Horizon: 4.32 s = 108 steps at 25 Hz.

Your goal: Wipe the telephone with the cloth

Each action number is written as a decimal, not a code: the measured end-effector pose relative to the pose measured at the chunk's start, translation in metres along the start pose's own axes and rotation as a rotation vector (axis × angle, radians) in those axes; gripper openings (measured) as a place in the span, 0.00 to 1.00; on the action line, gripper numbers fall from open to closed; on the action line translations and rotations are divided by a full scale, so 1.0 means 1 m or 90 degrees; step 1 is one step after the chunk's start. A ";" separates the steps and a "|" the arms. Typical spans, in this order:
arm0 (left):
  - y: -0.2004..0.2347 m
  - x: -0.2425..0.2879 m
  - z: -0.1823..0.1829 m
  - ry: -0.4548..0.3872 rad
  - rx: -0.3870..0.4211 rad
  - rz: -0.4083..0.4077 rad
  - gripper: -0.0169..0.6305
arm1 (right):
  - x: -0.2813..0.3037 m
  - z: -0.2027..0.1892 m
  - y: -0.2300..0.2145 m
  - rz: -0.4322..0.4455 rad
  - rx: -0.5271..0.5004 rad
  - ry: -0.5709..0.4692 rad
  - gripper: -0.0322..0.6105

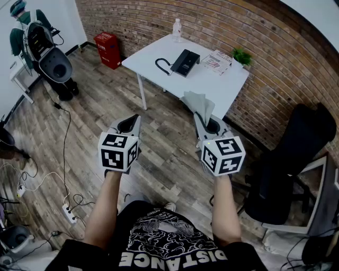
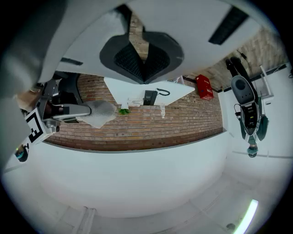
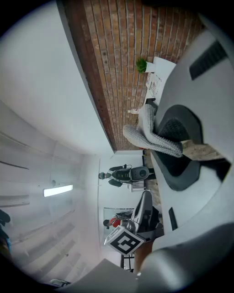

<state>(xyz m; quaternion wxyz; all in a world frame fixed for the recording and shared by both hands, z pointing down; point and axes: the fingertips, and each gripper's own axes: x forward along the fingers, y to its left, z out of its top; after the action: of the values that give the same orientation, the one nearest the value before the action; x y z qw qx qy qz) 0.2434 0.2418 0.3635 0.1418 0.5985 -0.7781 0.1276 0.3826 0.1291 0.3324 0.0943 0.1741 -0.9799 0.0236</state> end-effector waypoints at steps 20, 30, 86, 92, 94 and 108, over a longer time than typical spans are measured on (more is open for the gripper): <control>0.092 0.107 0.012 0.012 -0.004 -0.055 0.04 | 0.132 -0.010 -0.014 -0.022 0.009 0.057 0.07; 0.171 0.162 0.035 0.012 -0.005 -0.125 0.04 | 0.213 0.011 -0.004 -0.077 0.012 0.088 0.07; 0.211 0.536 0.098 0.133 0.056 -0.228 0.04 | 0.489 -0.002 -0.312 -0.159 0.094 0.141 0.07; 0.213 0.557 0.100 0.143 0.048 -0.228 0.04 | 0.516 -0.012 -0.341 -0.175 0.110 0.145 0.07; 0.215 0.561 0.099 0.147 0.048 -0.231 0.04 | 0.521 -0.014 -0.349 -0.188 0.107 0.146 0.07; 0.231 0.567 0.090 0.154 0.063 -0.317 0.04 | 0.554 -0.063 -0.332 -0.222 0.113 0.250 0.07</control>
<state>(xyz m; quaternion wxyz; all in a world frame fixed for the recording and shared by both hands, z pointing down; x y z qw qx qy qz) -0.1245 -0.2412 0.4856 0.2315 0.7578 -0.5772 0.1974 -0.0019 -0.3643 0.5052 0.2694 0.3399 -0.8922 0.1258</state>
